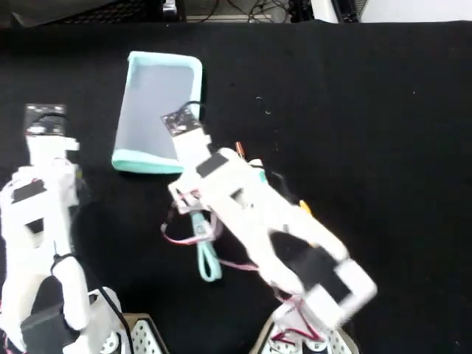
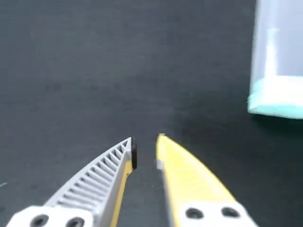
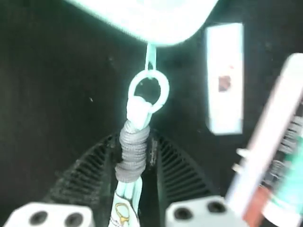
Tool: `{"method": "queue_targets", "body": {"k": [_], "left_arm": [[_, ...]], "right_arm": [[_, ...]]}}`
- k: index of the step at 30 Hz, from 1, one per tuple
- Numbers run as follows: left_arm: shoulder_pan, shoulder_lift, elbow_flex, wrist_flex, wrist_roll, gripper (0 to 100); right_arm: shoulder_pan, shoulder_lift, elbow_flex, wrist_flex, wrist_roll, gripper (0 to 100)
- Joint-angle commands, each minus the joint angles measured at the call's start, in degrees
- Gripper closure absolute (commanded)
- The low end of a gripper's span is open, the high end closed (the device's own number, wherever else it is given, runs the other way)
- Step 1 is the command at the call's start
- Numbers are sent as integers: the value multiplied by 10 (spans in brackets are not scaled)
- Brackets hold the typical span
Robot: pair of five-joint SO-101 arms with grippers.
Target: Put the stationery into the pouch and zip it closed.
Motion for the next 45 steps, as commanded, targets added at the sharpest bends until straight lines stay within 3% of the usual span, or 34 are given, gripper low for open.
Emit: {"method": "queue_targets", "body": {"k": [1,15,24,32,45], "left_arm": [[51,-16,7,-12,7,815],[188,-22,27,-9,9,809],[197,-22,22,-7,9,808],[229,-71,-12,119,9,806],[234,-71,36,-11,15,805]], "right_arm": [[24,-137,59,-13,40,986],[53,-222,124,-54,47,986],[53,-218,109,-54,46,986],[53,-219,109,-54,46,986],[50,-222,110,-49,46,986]]}}
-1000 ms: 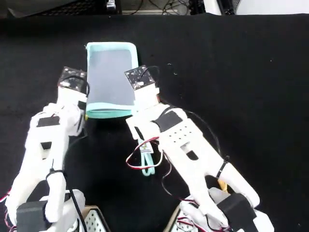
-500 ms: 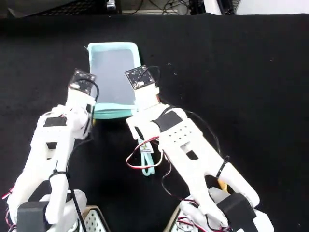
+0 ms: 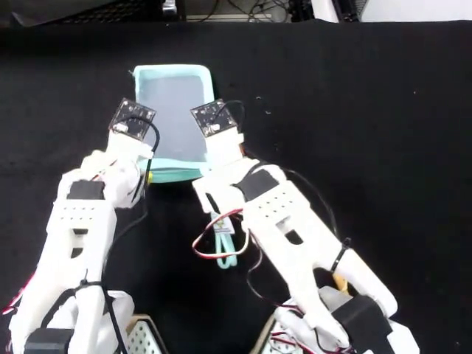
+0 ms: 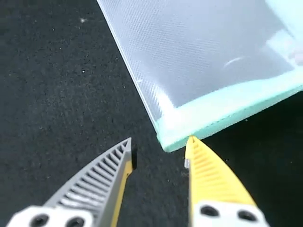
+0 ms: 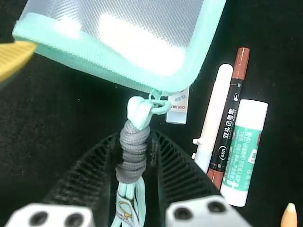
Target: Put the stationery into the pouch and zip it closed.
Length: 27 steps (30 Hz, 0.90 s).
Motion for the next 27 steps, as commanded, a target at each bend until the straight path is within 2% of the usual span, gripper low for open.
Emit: {"method": "queue_targets", "body": {"k": [1,20,27], "left_arm": [[3,8,7,-50,24,805],[-7,146,9,-231,38,809],[-5,149,13,-247,38,807]], "right_arm": [[3,-25,-21,-5,5,986],[3,-25,-21,-4,6,986],[2,-26,-22,-4,25,986]]}}
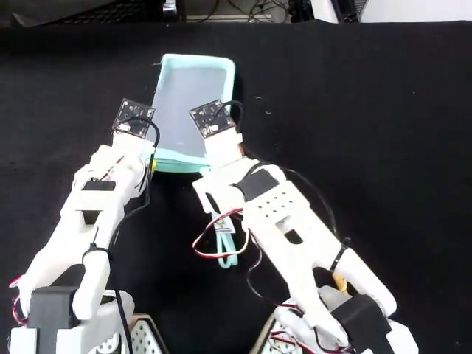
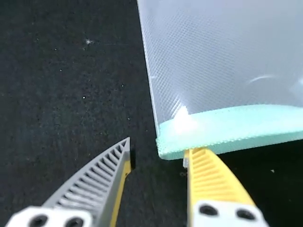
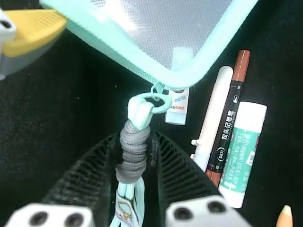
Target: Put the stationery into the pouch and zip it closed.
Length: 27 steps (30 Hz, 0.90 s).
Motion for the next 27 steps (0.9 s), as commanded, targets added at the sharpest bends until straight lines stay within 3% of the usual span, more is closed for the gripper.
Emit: {"method": "queue_targets", "body": {"k": [1,6,12,17,27], "left_arm": [[-4,-2,-5,-11,6,805],[-3,0,1,-40,3,804],[-6,0,81,-207,1,802],[-6,0,124,-287,5,775],[-5,95,72,-310,4,776]], "right_arm": [[2,-26,-22,-4,7,986],[2,-26,-22,-5,7,986],[2,-26,-22,-5,7,986],[2,-26,-22,-5,6,986],[2,-26,-22,-4,7,986]]}}
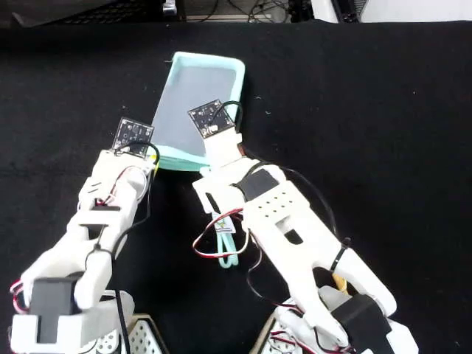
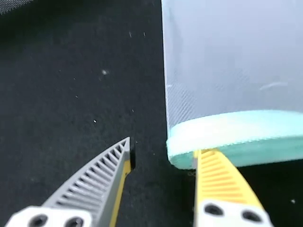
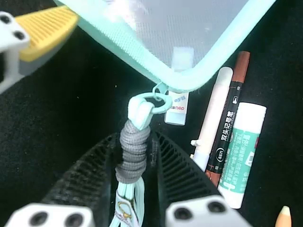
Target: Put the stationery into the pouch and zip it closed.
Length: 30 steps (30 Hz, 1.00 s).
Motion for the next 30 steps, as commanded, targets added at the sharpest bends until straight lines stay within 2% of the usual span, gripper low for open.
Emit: {"method": "queue_targets", "body": {"k": [1,6,13,15,18,21,25,28,30], "left_arm": [[-5,55,-53,-10,4,776],[-23,133,-121,-11,5,776],[-29,153,-151,-11,3,779],[-29,153,-152,-11,3,826],[-29,152,-159,-9,1,977],[-35,151,-161,-6,9,973],[-51,125,-161,-4,27,971],[-69,66,-172,60,42,971],[-80,7,-191,146,42,971]], "right_arm": [[2,-26,-22,-4,4,986],[2,-26,-22,-4,4,986],[2,-26,-22,-4,4,986],[2,-26,-22,-4,4,986],[2,-26,-22,-5,5,986],[2,-26,-22,-5,9,985],[2,-26,-41,9,60,985],[2,-26,-102,63,83,985],[3,-26,-160,107,90,985]]}}
